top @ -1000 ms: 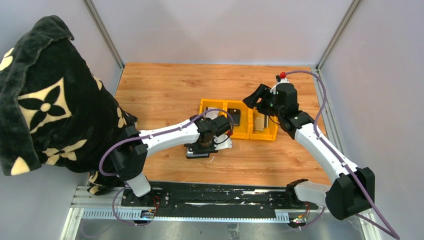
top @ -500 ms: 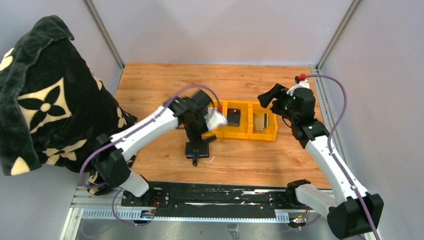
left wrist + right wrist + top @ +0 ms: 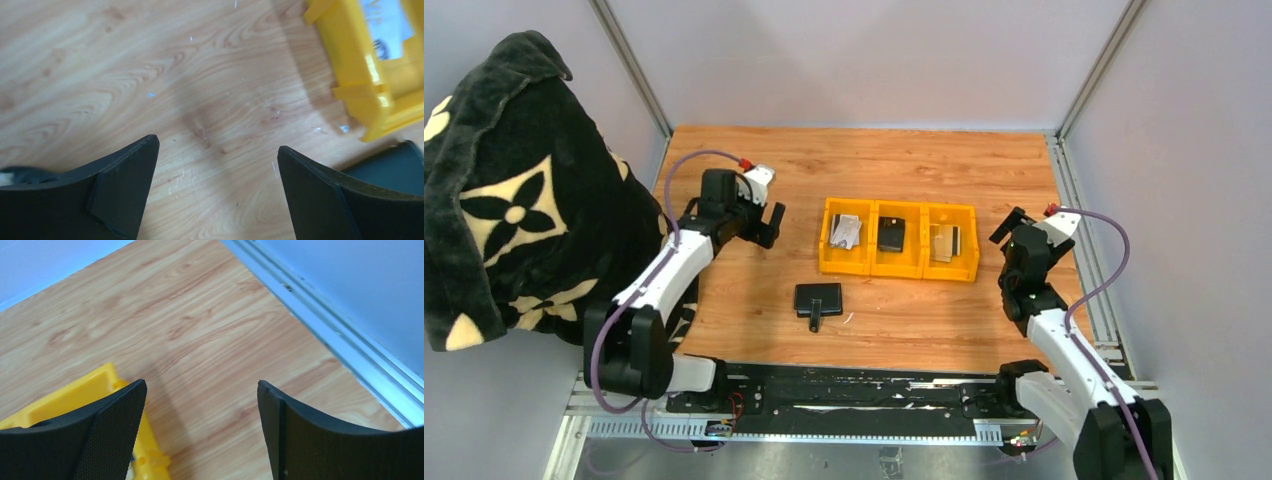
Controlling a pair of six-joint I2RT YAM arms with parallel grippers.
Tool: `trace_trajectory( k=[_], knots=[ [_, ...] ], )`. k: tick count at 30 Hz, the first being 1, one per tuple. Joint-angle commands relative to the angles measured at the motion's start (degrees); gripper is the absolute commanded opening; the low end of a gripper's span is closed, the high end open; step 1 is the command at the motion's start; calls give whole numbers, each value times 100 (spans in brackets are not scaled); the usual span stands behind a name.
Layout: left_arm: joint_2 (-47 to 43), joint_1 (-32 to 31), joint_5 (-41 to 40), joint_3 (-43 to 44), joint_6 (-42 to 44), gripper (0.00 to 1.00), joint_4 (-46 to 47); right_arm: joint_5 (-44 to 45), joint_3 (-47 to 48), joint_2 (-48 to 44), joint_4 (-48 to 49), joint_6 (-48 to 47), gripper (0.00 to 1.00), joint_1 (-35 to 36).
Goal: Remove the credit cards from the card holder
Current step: Reset both arms
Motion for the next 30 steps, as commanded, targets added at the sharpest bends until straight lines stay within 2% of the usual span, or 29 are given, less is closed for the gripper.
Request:
trace_trajectory(
  k=[1,4,7,9,12,18,21,24,25,26,29,30],
  knots=[
    [383,10,-503,-660,-173,100,2099,404,-240,369,977,-68,85,-586],
    [673,40,-757,-1080,-164,100,2887,111,-593,509,1581,-339,85,-859],
    [704,118,-813,-1725,-282,100,3992,-52,-797,678,2080,-1031,85,-879],
    [761,138,-779,-1900,-306,100,4139,-69,-962,824,2338,-1405,85,-887],
    [760,253,-822,-2484,-420,100,5026,-233,-1241,992,2865,-1708,85,-888],
    [429,775,-525,-3327,-1062,100,6352,-883,-1365,1528,3211,-1809,86,-910],
    [158,962,-819,-3871,-1253,100,7110,-1155,-1717,1830,3996,-1932,86,-907],
    [160,963,-818,-4611,-1212,100,8291,-1328,-1882,2120,4660,-2052,86,-899],
    [383,965,-925,-4891,-1298,100,9219,-1529,-1881,2229,4728,-2121,86,-898],
    [515,967,-953,-4939,-1355,100,9522,-1729,-1872,2304,4772,-2209,86,-901],
    [185,966,-989,-4591,-1267,100,8328,-1818,-2026,2799,5451,-2332,86,-899],
    [291,960,-996,-4583,-1298,100,8474,-1795,-2052,3047,5854,-2361,87,-899]
  ],
)
